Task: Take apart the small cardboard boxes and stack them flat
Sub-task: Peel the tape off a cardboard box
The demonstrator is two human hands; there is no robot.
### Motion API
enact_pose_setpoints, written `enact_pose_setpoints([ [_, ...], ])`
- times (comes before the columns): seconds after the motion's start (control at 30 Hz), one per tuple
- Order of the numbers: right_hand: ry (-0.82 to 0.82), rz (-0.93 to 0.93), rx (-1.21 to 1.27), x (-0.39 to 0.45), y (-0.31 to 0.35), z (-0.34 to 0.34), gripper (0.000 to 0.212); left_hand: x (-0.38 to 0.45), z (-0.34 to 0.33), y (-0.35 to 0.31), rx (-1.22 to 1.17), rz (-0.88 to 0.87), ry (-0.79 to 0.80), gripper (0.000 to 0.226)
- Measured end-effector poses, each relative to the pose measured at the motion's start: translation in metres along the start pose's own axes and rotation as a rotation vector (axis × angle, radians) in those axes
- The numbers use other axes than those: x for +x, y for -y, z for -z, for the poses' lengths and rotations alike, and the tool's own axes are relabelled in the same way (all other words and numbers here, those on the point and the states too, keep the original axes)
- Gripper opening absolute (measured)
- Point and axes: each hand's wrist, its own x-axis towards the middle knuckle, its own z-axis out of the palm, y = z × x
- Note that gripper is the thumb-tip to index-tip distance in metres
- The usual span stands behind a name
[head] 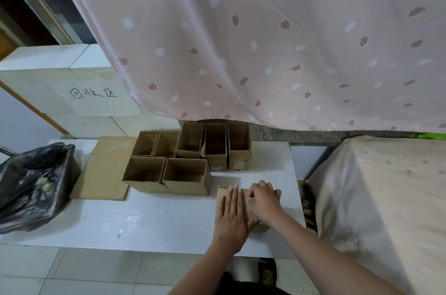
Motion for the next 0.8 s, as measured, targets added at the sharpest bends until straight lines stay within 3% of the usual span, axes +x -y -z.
enact_pose_setpoints([
  [0.13,-0.021,0.01,0.067,0.0,0.0,0.002,0.008,-0.001,0.006,-0.004,-0.019,0.028,0.022,0.089],
  [0.33,0.04,0.034,-0.049,0.005,0.001,0.002,0.011,-0.001,-0.002,-0.002,-0.051,0.011,0.004,0.088],
  [0.6,0.151,0.071,-0.328,0.007,0.008,-0.007,0.039,-0.002,-0.004,-0.002,-0.037,0.023,0.034,0.085],
  [0.8,0.103,0.076,-0.319,0.002,0.006,-0.012,0.046,-0.001,-0.001,-0.002,-0.058,0.023,0.033,0.083],
])
